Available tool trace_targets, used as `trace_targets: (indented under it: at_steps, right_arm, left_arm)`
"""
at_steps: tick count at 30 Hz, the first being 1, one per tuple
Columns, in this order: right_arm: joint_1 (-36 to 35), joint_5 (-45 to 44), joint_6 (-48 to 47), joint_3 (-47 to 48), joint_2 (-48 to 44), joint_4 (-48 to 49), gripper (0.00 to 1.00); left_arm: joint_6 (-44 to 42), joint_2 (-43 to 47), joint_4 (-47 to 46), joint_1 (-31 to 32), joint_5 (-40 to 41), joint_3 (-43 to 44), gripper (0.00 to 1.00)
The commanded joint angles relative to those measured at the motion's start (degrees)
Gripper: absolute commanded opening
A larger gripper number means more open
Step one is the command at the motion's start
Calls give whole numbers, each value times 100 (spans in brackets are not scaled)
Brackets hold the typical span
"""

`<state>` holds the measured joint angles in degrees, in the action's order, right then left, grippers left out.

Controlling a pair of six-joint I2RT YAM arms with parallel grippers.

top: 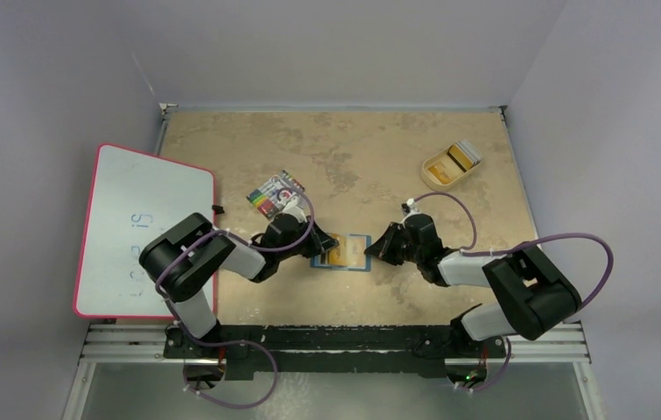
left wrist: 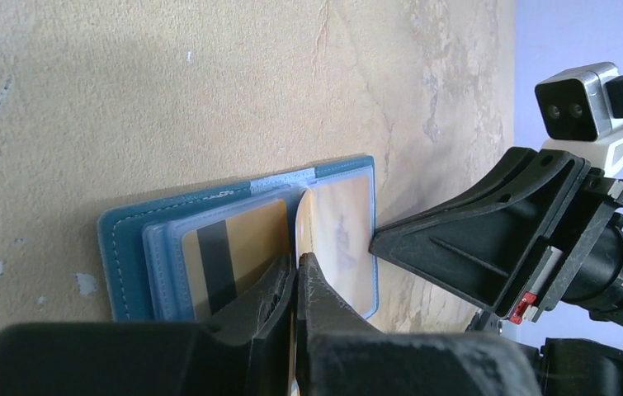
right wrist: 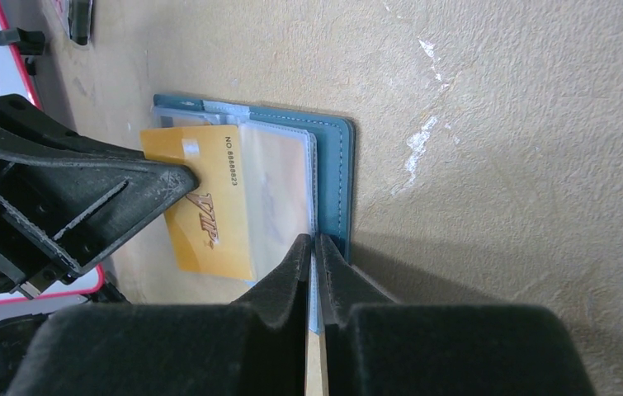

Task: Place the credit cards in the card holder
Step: Insert the credit card into the card holder.

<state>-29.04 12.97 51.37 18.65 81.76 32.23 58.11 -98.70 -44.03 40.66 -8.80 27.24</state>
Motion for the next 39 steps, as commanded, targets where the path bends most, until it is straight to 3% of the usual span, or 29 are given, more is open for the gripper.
trace_targets:
  at_steps: [1, 15, 20, 22, 27, 36, 39]
  right_arm:
    - [-22, -137, -147, -53, 147, -368, 6]
    - [-14, -120, -144, -39, 171, -334, 5]
    - [-23, -134, -141, -46, 121, -377, 5]
    - [-17, -162, -145, -45, 77, -417, 5]
    - [-19, -174, -122, -55, 113, -377, 4]
    - [-22, -113, -66, -68, 167, -270, 4]
    - [-15, -111, -24, -92, 124, -242, 4]
  left_arm:
    - [-38, -233, -602, 86, 272, -299, 0]
    - [74, -682, -1882, 139, -285, -604, 0]
    - [331, -828, -1685, 135, -467, -512, 0]
    - [431, -756, -1078, 134, -392, -405, 0]
    - [792, -645, -769, 171, -78, -544, 0]
    - [994, -1362, -1951, 367, 263, -406, 0]
    - [859, -1397, -1911, 445, 376, -281, 0]
